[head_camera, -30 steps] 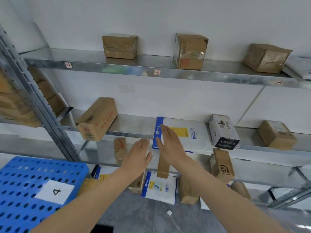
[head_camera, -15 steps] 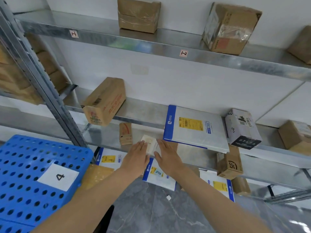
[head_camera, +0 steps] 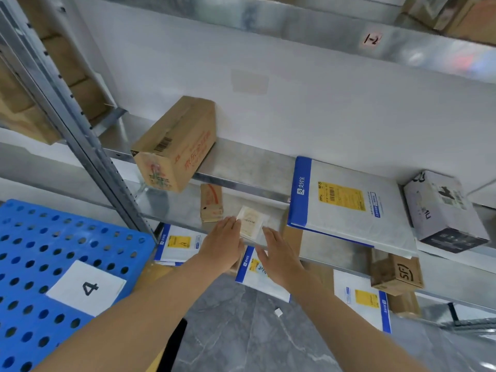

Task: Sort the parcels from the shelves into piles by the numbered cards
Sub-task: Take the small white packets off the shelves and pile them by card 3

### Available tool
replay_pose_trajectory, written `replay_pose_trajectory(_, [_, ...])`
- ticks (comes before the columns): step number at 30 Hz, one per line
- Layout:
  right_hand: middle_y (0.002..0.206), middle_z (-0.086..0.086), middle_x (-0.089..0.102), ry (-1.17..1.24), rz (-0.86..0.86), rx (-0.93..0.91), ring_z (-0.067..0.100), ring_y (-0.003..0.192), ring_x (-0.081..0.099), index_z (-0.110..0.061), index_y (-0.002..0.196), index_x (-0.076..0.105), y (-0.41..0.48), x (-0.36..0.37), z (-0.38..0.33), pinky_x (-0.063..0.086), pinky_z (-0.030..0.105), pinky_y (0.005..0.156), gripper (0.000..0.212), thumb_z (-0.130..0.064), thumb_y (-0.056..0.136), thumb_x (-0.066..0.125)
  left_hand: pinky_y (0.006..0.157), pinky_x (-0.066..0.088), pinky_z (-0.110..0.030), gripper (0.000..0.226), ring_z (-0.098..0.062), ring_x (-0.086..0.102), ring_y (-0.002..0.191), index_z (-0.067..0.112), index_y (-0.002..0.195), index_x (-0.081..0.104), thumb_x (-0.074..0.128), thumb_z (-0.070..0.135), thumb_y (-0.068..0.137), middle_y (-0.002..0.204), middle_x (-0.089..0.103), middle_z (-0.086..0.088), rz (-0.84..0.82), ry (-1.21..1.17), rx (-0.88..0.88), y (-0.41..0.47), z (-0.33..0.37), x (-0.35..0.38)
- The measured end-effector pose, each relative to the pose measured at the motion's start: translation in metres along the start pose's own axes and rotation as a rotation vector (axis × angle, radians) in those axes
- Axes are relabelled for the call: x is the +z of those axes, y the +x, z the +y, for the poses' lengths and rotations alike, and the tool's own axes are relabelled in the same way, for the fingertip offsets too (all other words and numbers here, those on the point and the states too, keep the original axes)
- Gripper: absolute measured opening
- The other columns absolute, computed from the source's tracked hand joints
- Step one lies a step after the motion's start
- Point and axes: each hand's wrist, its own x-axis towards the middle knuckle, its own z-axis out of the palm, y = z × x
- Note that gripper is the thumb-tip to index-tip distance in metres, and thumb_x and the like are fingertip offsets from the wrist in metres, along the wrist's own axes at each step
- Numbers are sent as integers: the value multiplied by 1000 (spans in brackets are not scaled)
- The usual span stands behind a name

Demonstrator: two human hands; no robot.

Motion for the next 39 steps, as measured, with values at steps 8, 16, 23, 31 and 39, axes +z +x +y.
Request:
replay_pose_trajectory(8, [155,2,26,224,-122,215,21,138,35,-16,151,18,57,42,31,41,28,99,53,-31,104,36,84,54,-33,20,-18,59,103,18,115,50,46,27,97,113,58,-2,-29,-208,-224,48,-24,61])
replay_pose_trajectory(16, [151,6,30,270,-121,247,25,133,41,-14,151,21,140,74,69,41,38,106,54,-31,102,37,107,40,-38,36,-25,45,128,10,132,42,41,24,98,134,48,-7,-82,-90,-180,116,-47,106])
replay_pose_trajectory(23, [155,5,24,272,-148,284,24,139,32,-12,152,18,189,120,107,33,35,108,56,-31,102,36,100,43,-34,33,-22,51,115,6,125,47,43,25,98,123,54,-8,-113,-61,-155,167,-58,151])
replay_pose_trajectory(31, [146,6,35,280,-103,360,24,128,44,-11,148,25,247,168,143,44,35,97,51,-29,102,38,90,51,-34,36,-20,57,107,8,128,46,46,26,98,124,56,-7,-314,-36,-88,219,-103,204])
replay_pose_trajectory(39, [146,8,39,554,-113,601,28,117,55,-16,149,29,297,199,169,55,34,85,53,-24,98,43,67,53,-27,37,-21,60,95,9,135,39,41,21,100,120,55,-9,-278,-432,-477,263,-114,258])
